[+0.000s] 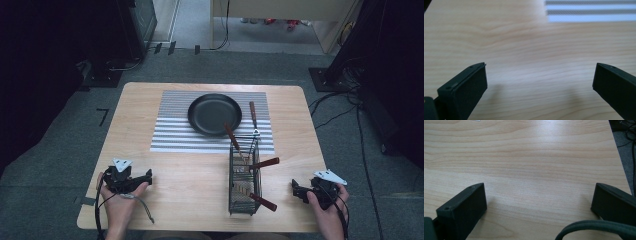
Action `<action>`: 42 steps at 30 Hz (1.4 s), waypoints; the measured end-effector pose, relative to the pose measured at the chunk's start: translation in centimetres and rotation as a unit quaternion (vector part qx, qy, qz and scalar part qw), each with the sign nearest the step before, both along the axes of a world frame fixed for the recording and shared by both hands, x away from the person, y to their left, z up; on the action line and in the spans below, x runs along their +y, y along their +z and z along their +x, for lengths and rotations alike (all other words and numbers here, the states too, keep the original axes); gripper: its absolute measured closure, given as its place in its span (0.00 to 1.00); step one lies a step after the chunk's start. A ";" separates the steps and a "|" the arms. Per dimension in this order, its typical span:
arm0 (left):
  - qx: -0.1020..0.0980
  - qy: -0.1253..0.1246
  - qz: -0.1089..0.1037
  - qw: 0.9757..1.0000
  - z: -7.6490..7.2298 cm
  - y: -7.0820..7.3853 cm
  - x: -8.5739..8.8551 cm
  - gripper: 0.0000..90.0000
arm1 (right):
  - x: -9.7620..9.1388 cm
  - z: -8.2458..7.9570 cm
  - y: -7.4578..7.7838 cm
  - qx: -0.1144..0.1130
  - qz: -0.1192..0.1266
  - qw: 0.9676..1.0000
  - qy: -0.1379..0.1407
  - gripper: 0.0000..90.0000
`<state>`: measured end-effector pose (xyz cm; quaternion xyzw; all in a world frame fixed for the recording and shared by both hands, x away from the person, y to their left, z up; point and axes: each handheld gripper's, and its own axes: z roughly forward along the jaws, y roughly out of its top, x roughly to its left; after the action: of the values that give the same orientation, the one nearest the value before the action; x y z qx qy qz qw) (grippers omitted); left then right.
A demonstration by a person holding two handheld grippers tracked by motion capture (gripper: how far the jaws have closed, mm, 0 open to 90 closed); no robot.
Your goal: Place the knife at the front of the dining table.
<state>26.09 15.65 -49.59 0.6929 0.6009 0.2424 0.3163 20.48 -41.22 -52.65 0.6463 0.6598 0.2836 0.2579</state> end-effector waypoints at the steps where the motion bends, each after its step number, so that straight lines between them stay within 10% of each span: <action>1: -0.007 -0.007 -0.006 1.000 0.0 0.5 -0.6 0.00 | 0.0 0.0 0.0 0.001 0.000 1.000 -0.001 0.00; 13: -0.050 -0.097 -0.059 0.992 1.0 5.0 -7.9 0.00 | 0.0 0.0 0.0 0.000 0.000 1.000 0.000 0.00; 28: -0.061 -0.158 -0.092 0.981 2.6 7.1 -13.8 0.05 | 0.0 0.0 0.0 0.001 0.001 1.000 -0.001 0.00; 35: -0.077 -0.196 -0.113 0.971 3.0 7.8 -16.1 0.31 | 0.0 0.0 0.0 0.000 0.000 1.000 0.000 0.00; 38: -0.082 -0.224 -0.139 0.961 3.4 8.2 -17.7 0.42 | 0.0 0.0 0.0 0.001 0.001 1.000 -0.001 0.00; 42: -0.081 -0.228 -0.161 0.957 4.3 8.4 -18.8 0.46 | 0.0 0.0 0.0 0.001 0.001 1.000 -0.001 0.00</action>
<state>30.41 -3.11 -41.18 0.7294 0.4303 0.1195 0.5182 20.48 -41.21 -52.64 0.6473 0.6591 0.2836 0.2572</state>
